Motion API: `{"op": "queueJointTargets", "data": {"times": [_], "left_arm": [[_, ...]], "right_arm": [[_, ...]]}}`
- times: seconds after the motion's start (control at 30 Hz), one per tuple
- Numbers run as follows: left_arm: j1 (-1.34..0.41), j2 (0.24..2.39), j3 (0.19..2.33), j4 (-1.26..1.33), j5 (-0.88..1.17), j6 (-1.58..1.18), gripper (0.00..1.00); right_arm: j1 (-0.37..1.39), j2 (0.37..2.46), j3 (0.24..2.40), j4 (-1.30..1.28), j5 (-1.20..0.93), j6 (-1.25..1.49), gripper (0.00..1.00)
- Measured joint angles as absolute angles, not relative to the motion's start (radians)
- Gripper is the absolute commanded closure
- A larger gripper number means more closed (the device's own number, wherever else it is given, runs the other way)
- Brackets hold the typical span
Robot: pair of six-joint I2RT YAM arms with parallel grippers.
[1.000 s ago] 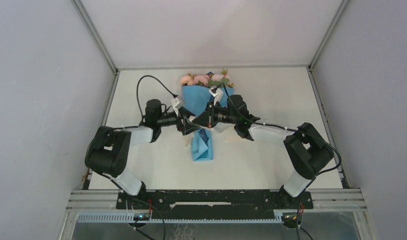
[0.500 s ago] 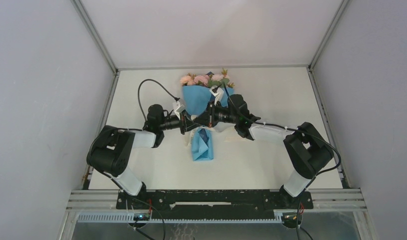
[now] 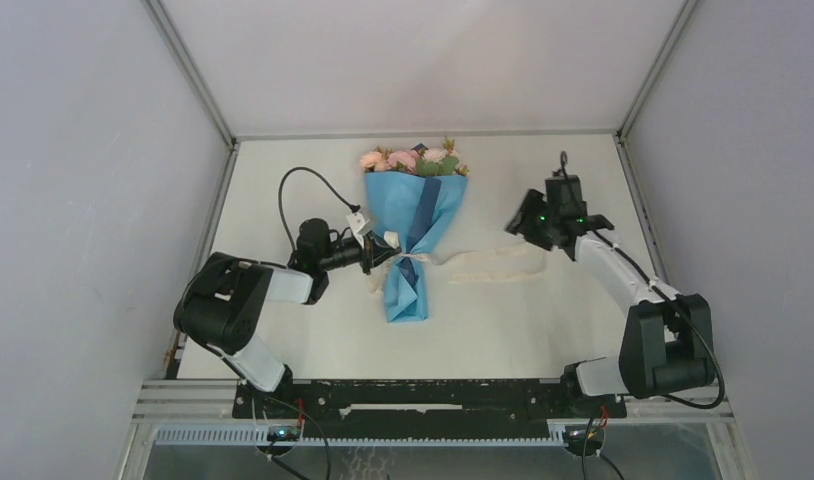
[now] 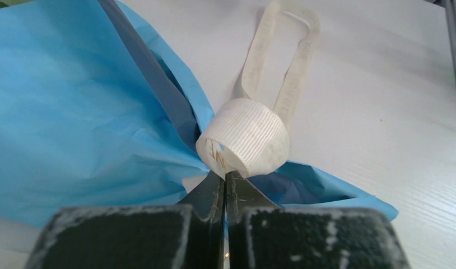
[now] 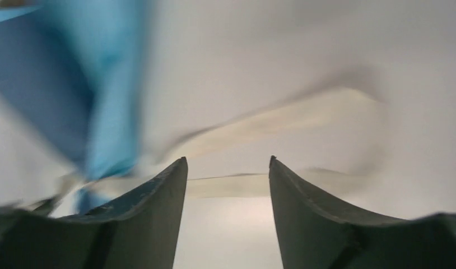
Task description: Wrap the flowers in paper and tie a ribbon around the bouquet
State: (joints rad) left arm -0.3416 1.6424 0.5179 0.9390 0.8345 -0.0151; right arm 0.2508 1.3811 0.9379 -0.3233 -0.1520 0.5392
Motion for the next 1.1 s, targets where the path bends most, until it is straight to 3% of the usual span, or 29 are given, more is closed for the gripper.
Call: {"op": "queueJointTargets", "data": {"times": [0.2,0.37,0.4,0.47,0.5,0.57,0.77,0.9,1.1], "left_arm": [[-0.353,1.627,0.502,0.932,0.804,0.067,1.0],[-0.364,1.614,0.497,0.932,0.779,0.117,1.0],[-0.366,1.614,0.497,0.932,0.776,0.123,1.0],[-0.371,1.614,0.497,0.932,0.769,0.132,1.0],[-0.373,1.614,0.497,0.931,0.765,0.133,1.0],[-0.377,1.614,0.497,0.931,0.761,0.134,1.0],[-0.387,1.611,0.497,0.891,0.771,0.183,1.0],[-0.413,1.585,0.497,0.817,0.773,0.263,1.0],[-0.466,1.515,0.458,0.784,0.756,0.372,1.0]], "right_arm": [[0.094,1.436,0.889,-0.581,0.003,0.52,0.29],[0.024,1.631,0.962,-0.614,-0.074,0.459,0.37],[0.016,1.672,0.982,-0.612,-0.088,0.447,0.41],[0.005,1.718,1.027,-0.623,-0.106,0.425,0.75],[0.004,1.729,1.036,-0.619,-0.107,0.409,0.86],[-0.007,1.742,1.041,-0.623,-0.117,0.385,1.0],[0.021,1.692,1.135,-0.738,-0.181,0.313,1.0],[0.239,1.665,1.517,-0.799,-0.196,0.272,1.0],[0.634,1.851,2.088,-0.767,-0.28,0.263,1.0]]}}
